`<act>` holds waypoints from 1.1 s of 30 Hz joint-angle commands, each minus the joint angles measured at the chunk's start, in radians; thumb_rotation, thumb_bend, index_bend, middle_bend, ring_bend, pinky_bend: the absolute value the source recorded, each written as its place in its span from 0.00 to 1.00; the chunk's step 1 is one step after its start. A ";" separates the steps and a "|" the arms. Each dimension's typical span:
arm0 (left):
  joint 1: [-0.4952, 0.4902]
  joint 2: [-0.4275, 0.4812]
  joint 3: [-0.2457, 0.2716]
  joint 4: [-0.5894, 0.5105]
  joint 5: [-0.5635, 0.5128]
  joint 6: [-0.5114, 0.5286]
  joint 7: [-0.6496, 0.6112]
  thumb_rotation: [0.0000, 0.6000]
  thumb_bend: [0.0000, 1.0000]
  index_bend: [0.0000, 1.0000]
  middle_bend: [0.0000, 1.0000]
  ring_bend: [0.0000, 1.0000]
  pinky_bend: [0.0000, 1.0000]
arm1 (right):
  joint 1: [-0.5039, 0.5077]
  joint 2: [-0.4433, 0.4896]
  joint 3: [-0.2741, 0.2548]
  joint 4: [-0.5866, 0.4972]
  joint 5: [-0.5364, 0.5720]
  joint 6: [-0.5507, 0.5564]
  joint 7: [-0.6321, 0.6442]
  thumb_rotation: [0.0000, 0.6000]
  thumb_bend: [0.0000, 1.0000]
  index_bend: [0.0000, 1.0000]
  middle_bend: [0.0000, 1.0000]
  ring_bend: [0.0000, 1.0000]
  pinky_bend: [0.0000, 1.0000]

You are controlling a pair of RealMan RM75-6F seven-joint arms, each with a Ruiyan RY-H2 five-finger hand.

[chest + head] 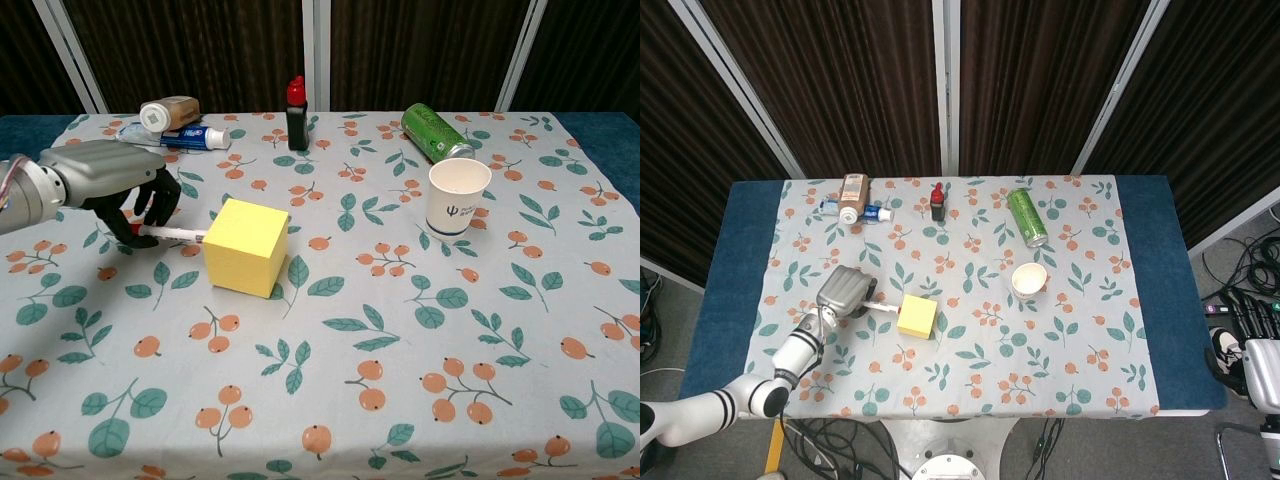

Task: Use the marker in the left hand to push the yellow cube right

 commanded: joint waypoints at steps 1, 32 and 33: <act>-0.011 0.000 0.003 -0.019 -0.021 0.002 0.029 1.00 0.43 0.69 0.69 0.54 0.61 | 0.000 -0.001 0.000 0.003 0.000 0.000 0.004 1.00 0.30 0.00 0.00 0.00 0.00; -0.078 -0.039 0.019 -0.135 -0.224 0.035 0.230 1.00 0.43 0.69 0.69 0.54 0.61 | 0.000 0.000 -0.001 0.014 -0.005 -0.001 0.016 1.00 0.30 0.00 0.00 0.00 0.00; -0.085 -0.043 0.017 -0.133 -0.233 0.033 0.237 1.00 0.43 0.69 0.69 0.54 0.61 | 0.000 0.001 0.000 0.014 -0.005 -0.001 0.016 1.00 0.30 0.00 0.00 0.00 0.00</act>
